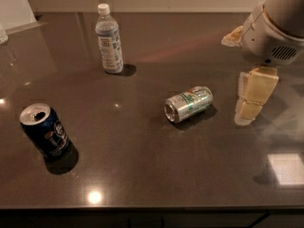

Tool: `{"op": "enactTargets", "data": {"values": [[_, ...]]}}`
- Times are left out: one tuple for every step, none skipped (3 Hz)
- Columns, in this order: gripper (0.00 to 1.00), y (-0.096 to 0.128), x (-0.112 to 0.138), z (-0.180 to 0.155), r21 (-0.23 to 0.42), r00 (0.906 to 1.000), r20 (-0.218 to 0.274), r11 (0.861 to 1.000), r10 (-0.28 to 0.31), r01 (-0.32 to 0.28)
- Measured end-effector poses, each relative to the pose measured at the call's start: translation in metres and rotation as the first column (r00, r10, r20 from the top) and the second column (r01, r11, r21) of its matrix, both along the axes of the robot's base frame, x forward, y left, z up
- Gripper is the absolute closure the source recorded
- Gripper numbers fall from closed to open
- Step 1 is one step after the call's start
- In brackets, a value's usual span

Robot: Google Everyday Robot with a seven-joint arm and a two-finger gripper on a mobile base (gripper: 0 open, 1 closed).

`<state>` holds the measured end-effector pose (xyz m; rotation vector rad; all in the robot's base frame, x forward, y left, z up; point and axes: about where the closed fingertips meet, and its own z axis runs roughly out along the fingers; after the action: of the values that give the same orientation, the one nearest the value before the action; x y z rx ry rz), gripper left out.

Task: Pick 7up can

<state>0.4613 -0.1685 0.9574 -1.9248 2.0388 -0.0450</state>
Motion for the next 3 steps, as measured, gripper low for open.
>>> {"op": "enactTargets", "data": {"values": [[0.00, 0.016, 0.017, -0.015, -0.004, 0.9970, 0.020, 0.997, 0.075, -0.075], [0.00, 0.027, 0.032, -0.036, -0.007, 0.9902, 0.003, 0.990, 0.139, -0.139], [0.00, 0.033, 0.044, -0.056, 0.001, 0.9784, -0.034, 0.979, 0.204, -0.204]]}}
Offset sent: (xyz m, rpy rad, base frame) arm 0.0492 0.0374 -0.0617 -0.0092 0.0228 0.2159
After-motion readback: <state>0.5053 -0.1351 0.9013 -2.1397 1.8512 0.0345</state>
